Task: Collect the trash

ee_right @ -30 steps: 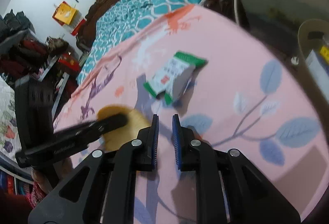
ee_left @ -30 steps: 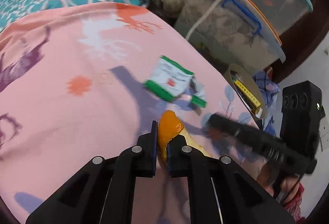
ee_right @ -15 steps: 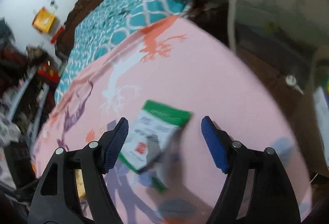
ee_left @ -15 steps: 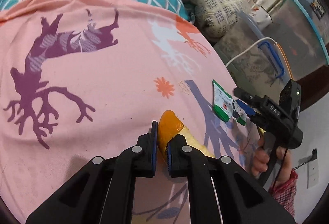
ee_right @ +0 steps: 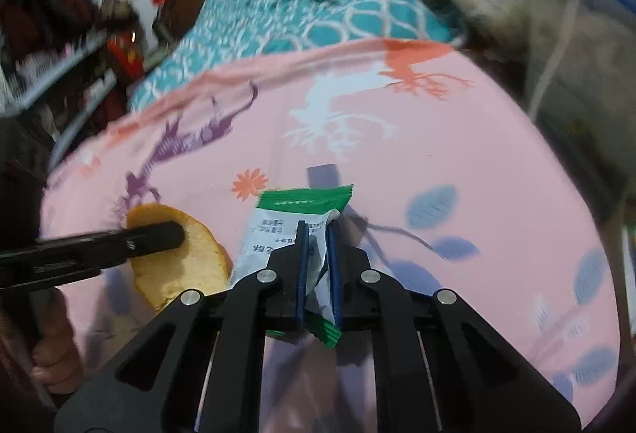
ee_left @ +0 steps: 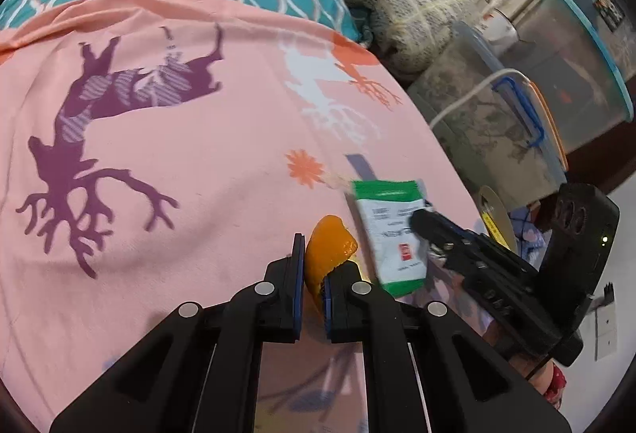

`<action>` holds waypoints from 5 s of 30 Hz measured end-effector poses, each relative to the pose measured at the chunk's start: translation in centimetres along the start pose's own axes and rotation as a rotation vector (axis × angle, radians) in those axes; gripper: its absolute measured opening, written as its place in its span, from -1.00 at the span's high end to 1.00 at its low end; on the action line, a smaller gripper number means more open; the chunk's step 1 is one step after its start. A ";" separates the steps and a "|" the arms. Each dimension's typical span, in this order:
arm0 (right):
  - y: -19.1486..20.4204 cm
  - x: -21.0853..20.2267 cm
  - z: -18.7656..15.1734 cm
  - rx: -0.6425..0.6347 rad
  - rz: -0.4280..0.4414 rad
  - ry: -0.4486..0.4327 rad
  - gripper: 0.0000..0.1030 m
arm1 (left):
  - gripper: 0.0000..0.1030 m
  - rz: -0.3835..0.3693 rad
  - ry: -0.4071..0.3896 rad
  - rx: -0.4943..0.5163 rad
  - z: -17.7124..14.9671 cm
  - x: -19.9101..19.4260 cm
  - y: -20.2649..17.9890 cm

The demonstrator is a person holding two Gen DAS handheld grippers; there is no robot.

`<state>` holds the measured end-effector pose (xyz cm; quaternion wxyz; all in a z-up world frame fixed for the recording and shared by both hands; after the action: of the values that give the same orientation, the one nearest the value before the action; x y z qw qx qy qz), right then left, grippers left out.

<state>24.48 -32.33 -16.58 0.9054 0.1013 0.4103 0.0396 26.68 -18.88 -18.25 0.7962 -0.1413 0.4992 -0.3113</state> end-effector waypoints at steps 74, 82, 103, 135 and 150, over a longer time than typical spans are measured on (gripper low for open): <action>-6.2 -23.8 -15.2 0.675 -0.198 -0.340 -0.82 | -0.83 0.174 -0.128 0.552 -8.4 -7.2 -16.4; -4.7 -24.5 -16.2 0.671 -0.220 -0.340 -0.85 | -0.83 0.241 -0.169 0.539 -9.2 -9.1 -14.8; -4.9 -27.7 -16.6 0.672 -0.280 -0.442 -0.92 | -0.83 0.334 -0.238 0.596 -10.1 -11.2 -16.6; -5.4 -28.1 -17.0 0.696 -0.279 -0.466 -0.92 | -0.83 0.406 -0.297 0.619 -10.1 -12.8 -17.1; -5.2 -27.9 -17.2 0.700 -0.281 -0.461 -0.92 | -0.83 0.432 -0.314 0.617 -10.0 -13.4 -16.5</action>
<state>-6.88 -39.18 -8.25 0.8810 0.3512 0.1963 -0.2488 7.81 -22.14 -4.52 0.9148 0.1665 0.2732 -0.2465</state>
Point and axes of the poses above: each gripper's, at about its wrist camera, not at the fingertips, and x roughly the way its jaws point, y to its left, z to its top, the point moved 10 cm from there along x, roughly the way its jaws point, and after that the axes turned 5 degrees about -z, right-handed, at the moved point
